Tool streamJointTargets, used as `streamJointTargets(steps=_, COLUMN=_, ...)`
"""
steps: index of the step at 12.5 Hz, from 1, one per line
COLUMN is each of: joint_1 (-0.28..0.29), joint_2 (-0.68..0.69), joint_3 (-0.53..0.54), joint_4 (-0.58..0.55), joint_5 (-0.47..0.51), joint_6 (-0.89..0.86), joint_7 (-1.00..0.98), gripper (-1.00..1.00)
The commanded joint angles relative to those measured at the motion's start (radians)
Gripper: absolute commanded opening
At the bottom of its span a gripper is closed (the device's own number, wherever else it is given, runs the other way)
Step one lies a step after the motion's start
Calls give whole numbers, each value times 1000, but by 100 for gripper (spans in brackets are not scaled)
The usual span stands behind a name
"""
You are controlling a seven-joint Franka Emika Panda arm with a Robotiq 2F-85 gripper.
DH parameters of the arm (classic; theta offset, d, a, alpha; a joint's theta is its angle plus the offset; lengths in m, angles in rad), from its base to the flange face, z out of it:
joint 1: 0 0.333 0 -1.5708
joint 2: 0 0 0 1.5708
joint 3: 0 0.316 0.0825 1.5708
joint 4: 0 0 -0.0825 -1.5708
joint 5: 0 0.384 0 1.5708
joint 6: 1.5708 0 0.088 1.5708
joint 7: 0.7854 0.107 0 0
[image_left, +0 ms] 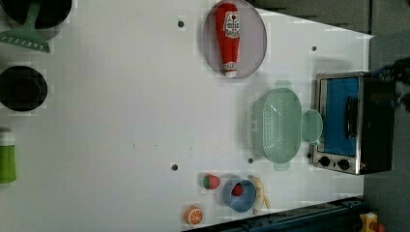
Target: Drag strainer right to left.
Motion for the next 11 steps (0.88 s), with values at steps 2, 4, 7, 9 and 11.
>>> streamJointTargets(steps=2, joint_1=-37, joint_2=-481, joint_3=-26, joint_4=-267, joint_5=-15, joint_6=-220, joint_7=37, gripper=81)
streamJointTargets(steps=4, joint_1=-36, joint_2=-476, joint_3=-24, joint_4=-270, joint_5=-15, joint_6=-219, joint_7=37, gripper=100)
streamJointTargets(steps=7, joint_1=-34, joint_2=-438, joint_3=-14, joint_4=-310, joint_5=-15, joint_6=-167, joint_7=37, gripper=100)
streamJointTargets(steps=9, joint_1=-34, joint_2=-389, joint_3=3, joint_4=-362, joint_5=-15, joint_6=-90, joint_7=71, gripper=100)
streamJointTargets(steps=11, joint_1=-34, joint_2=-321, joint_3=13, joint_4=-420, joint_5=-15, joint_6=-1, joint_7=168, gripper=100)
